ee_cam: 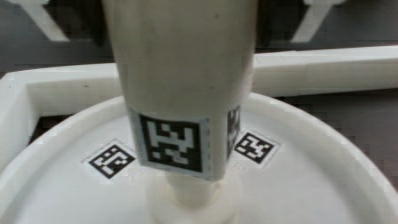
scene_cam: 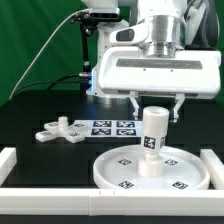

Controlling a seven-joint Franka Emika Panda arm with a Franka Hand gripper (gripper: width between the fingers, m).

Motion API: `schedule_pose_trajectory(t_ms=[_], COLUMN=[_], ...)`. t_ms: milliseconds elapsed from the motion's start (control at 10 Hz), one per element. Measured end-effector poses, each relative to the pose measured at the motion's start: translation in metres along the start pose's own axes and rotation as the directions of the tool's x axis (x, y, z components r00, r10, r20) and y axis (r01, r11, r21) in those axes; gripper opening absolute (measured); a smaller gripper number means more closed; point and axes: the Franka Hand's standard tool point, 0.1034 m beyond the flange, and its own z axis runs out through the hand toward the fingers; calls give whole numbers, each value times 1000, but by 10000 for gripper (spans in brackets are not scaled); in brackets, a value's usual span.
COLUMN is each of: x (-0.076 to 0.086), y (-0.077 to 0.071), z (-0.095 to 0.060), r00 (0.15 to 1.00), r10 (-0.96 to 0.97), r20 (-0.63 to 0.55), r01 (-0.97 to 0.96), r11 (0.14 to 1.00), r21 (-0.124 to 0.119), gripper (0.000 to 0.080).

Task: Assemble round table

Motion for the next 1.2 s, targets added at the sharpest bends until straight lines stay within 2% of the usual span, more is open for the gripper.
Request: schedule_pose_trajectory(t_ms=[300,900,1000,1100,1200], x=[-10,-14,-14,-14,-11], y=[4,3,3,4,12], z=[7,11,11,11,9], r00=[1000,1000,1000,999,997], r10=[-10,-19,-21,-22,-1], r20=[11,21,22,30,81], r01=[10,20,21,23,3], r11=[1000,1000,1000,1000,1000], r21=[-11,-14,-14,-14,-14], gripper=[404,404,552,622,622])
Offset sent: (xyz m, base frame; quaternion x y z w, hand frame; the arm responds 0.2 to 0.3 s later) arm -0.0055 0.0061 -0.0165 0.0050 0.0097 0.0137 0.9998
